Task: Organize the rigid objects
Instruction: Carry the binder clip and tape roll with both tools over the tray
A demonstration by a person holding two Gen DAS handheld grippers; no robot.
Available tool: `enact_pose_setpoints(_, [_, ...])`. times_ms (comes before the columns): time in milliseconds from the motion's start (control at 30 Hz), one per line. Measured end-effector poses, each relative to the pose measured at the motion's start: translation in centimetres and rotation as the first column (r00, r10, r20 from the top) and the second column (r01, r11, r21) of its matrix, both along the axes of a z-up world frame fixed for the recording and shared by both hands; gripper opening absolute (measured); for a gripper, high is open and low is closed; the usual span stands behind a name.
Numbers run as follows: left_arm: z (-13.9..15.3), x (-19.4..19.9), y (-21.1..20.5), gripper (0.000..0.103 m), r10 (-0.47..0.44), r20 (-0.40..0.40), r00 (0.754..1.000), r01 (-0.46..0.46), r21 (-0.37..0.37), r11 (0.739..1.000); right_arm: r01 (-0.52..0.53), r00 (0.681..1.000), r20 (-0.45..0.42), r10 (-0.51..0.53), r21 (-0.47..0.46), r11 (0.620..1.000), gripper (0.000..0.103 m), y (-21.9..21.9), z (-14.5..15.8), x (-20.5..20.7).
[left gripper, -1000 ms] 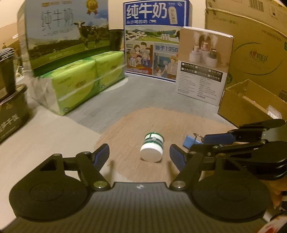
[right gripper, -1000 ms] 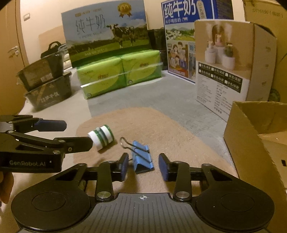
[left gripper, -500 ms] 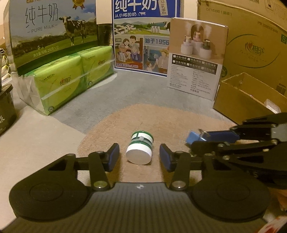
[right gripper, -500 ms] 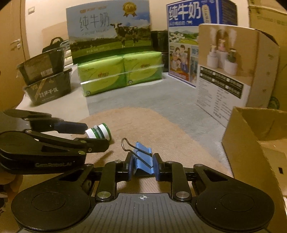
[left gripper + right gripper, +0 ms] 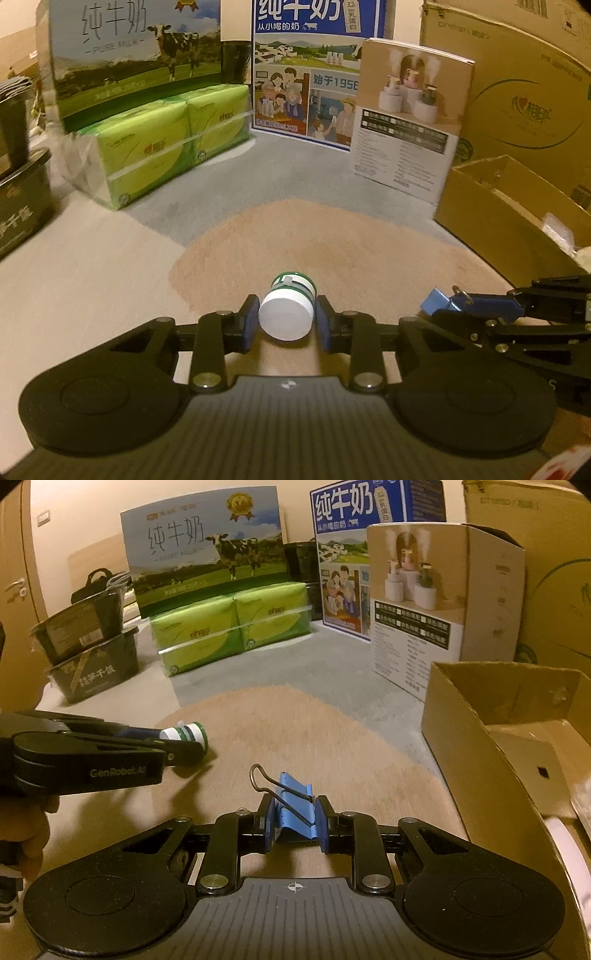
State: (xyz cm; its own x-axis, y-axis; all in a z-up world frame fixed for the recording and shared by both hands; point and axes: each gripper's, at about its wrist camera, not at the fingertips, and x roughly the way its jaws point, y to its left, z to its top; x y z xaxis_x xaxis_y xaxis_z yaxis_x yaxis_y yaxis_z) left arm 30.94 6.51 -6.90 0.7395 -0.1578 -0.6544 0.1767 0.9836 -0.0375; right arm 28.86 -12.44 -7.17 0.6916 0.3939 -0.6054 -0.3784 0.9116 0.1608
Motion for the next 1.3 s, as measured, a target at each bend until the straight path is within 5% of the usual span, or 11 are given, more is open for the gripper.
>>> enact_pose_setpoints(367, [3.5,-9.5,-2.2,0.029,0.037,-0.037,0.999,-0.039,-0.056,0.998,0.006,1.0,-0.002,-0.006,0.02,1.0,0.023,-2.3,3.8,-7.8])
enact_pose_setpoints(833, [8.8,-20.0,-7.0,0.029,0.054,0.007,0.998,-0.053,-0.109,0.993,0.064,0.996,0.057,-0.066,0.036,0.997,0.023,-8.3,9.4,-18.0])
enact_pose_setpoints(1300, [10.4,-23.8,-14.6,0.029,-0.027,0.011,1.0,0.028,-0.18,0.983,0.18,0.981,0.071,-0.182,0.035,0.983,0.023,-16.3,10.7,-21.9])
